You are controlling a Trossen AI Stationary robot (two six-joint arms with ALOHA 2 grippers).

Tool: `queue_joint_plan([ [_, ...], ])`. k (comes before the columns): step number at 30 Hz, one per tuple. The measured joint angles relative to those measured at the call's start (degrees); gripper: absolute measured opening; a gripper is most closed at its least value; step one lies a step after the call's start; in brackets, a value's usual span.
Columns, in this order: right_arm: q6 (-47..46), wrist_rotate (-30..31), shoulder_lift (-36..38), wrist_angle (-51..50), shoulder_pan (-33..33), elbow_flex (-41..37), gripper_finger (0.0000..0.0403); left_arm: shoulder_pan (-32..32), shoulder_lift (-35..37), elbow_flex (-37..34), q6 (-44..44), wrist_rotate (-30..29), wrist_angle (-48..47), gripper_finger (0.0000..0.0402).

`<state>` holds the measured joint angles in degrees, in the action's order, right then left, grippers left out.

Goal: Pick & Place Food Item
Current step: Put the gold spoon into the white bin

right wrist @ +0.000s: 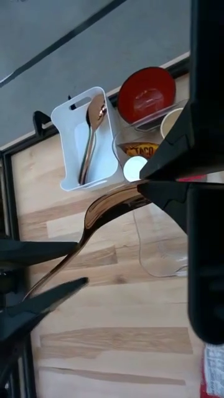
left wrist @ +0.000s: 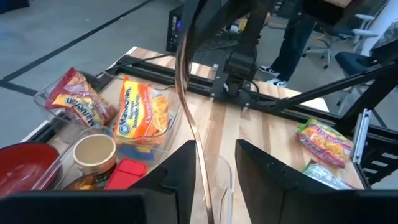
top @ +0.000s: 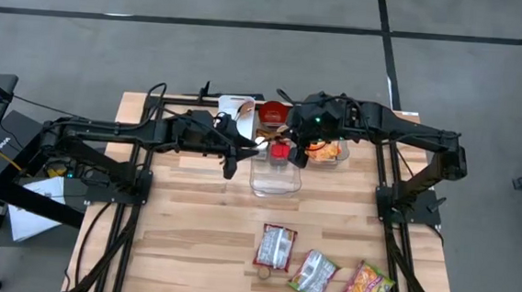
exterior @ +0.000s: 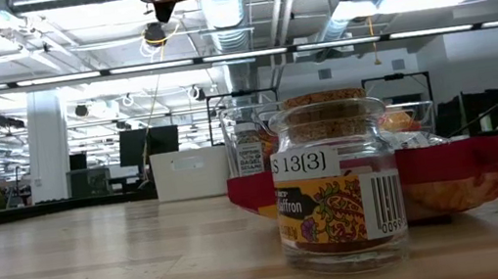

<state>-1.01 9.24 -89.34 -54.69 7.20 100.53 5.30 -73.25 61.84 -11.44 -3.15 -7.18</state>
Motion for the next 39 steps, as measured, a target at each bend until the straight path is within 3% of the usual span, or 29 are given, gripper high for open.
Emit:
queue_joint_plan([
  [10, 0.0, 0.0, 0.0, 0.4, 0.0, 0.0, 0.0, 0.0, 0.0, 0.0, -0.8, -0.6, -0.5, 0.0136],
  [16, 0.0, -0.1, 0.0, 0.4, 0.0, 0.0, 0.0, 0.0, 0.0, 0.0, -0.8, -1.5, -0.5, 0.0101],
  [24, 0.0, -0.2, 0.0, 0.3, 0.0, 0.0, 0.0, 0.1, 0.0, 0.0, -1.2, -2.1, -0.8, 0.0011],
  [32, 0.0, -0.4, 0.0, 0.3, -0.2, 0.0, 0.0005, 0.1, 0.0, 0.0, -1.3, -2.0, -1.0, 0.0005],
  [39, -2.0, -1.9, 0.0, 1.9, -0.5, 0.0, 0.0056, 0.0, 0.0, 0.0, -1.0, -1.1, -0.9, 0.0003],
])
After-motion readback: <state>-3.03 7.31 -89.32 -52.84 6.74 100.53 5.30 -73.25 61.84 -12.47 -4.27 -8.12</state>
